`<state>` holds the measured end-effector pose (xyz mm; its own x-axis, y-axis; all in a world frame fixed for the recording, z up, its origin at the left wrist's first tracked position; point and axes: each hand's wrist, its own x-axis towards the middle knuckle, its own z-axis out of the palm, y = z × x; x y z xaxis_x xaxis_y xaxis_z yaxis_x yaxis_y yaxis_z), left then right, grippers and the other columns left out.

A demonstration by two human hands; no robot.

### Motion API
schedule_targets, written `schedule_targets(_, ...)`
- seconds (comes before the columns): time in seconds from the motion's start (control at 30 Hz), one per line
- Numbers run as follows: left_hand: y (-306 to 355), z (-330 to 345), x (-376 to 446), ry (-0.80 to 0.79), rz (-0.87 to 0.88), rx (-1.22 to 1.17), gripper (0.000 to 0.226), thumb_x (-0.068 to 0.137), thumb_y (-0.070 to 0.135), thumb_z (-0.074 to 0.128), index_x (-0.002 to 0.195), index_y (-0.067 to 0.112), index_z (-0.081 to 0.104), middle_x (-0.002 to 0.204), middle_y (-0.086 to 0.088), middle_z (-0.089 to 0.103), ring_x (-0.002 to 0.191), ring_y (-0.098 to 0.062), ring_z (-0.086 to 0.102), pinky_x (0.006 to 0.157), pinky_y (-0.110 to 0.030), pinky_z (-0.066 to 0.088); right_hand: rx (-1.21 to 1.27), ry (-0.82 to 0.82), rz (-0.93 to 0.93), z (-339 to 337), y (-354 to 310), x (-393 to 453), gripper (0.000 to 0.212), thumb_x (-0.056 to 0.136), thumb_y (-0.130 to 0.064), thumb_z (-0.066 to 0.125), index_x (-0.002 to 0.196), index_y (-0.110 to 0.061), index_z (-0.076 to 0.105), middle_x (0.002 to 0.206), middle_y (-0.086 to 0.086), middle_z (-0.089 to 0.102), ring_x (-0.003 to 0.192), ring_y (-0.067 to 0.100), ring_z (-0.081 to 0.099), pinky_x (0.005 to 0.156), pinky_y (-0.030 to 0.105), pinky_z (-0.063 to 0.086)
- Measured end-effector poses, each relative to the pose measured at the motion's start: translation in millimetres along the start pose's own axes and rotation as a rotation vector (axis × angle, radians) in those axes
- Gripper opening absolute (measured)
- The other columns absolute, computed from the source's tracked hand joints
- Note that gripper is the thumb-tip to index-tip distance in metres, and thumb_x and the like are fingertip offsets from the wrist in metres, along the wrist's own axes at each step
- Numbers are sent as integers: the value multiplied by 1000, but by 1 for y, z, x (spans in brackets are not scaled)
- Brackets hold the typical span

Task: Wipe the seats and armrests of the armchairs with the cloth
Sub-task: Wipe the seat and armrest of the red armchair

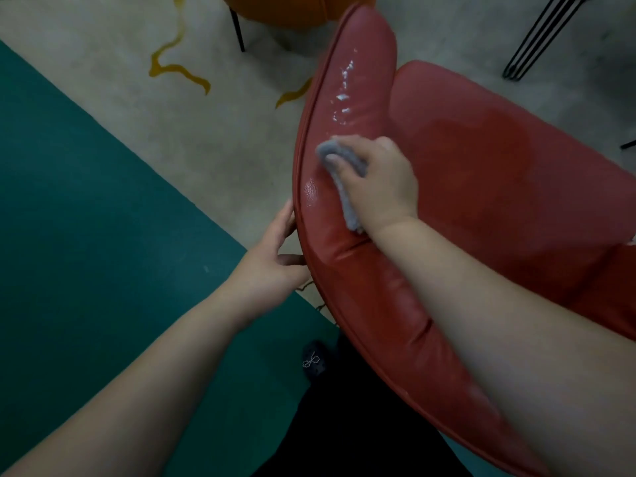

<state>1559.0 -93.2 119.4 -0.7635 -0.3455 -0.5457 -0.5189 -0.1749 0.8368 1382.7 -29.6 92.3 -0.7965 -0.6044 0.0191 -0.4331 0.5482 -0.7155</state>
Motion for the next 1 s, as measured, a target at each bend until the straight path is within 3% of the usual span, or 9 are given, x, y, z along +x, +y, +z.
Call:
schedule_targets(0.1, 1, 1, 6, 64, -13, 59, 102, 74, 12, 71, 147, 53, 13, 137, 38, 38, 98, -11, 69, 84, -32, 56, 150, 47, -20, -11, 13, -18, 33, 83, -39, 67, 116, -34, 67, 93, -7, 56, 92, 4, 58, 79, 17, 43)
schedule_targets(0.17, 2, 2, 13, 113, -26, 130, 106, 79, 12, 75, 152, 44, 6, 132, 35, 43, 97, -4, 67, 83, -26, 55, 103, -30, -153, -7, 14, -38, 35, 82, -37, 70, 116, -30, 68, 88, -3, 54, 86, 9, 59, 75, 24, 47)
schedule_targets(0.27, 5, 3, 27, 153, -37, 220, 111, 76, 18, 78, 153, 40, 1, 122, 35, 49, 101, -5, 66, 92, -34, 53, 61, -45, -153, 4, 16, -16, 34, 84, -37, 69, 117, -29, 68, 89, 4, 55, 89, 19, 61, 74, 33, 49)
schedule_targets(0.43, 13, -2, 49, 171, -39, 272, 113, 66, 38, 73, 152, 42, 0, 147, 19, 38, 124, -8, 52, 106, -38, 43, 140, 7, 9, 9, 25, 52, 34, 86, -37, 65, 119, -30, 66, 103, 1, 60, 106, 12, 59, 85, 19, 41)
schedule_targets(0.6, 24, -14, 70, 158, -5, 300, 116, 73, 19, 83, 154, 36, 2, 148, 22, 35, 122, 12, 45, 104, -21, 39, 297, 6, -66, 6, 29, -9, 39, 80, -41, 67, 117, -29, 67, 93, 0, 60, 102, 2, 59, 88, 9, 41)
schedule_targets(0.73, 31, -20, 79, 129, -8, 336, 120, 71, 22, 85, 154, 34, 0, 150, 20, 31, 129, 6, 39, 107, -21, 35, 232, 18, -24, 7, 27, 26, 35, 84, -31, 70, 118, -26, 67, 96, 0, 58, 108, 9, 59, 91, 20, 45)
schedule_targets(0.87, 42, -26, 90, 100, 14, 363, 123, 67, 22, 87, 154, 32, 0, 153, 17, 26, 131, 11, 31, 107, -15, 32, 331, 227, 29, 10, 3, 57, 36, 84, -38, 65, 119, -29, 66, 98, -2, 59, 100, 11, 61, 89, 24, 48)
schedule_targets(0.93, 47, -30, 99, 66, 26, 380, 126, 65, 21, 88, 154, 29, -1, 156, 16, 20, 134, 9, 28, 111, -17, 30, 172, 153, -73, 21, -5, 58, 39, 83, -42, 66, 120, -32, 65, 93, 1, 57, 90, 15, 61, 78, 27, 49)
schedule_targets(1.0, 52, -36, 110, 30, 36, 403, 128, 64, 22, 88, 155, 27, -3, 159, 14, 14, 140, 6, 21, 116, -23, 25, 69, 101, -23, 27, -1, 63, 38, 85, -41, 65, 123, -35, 63, 96, 2, 57, 94, 17, 60, 78, 30, 48)
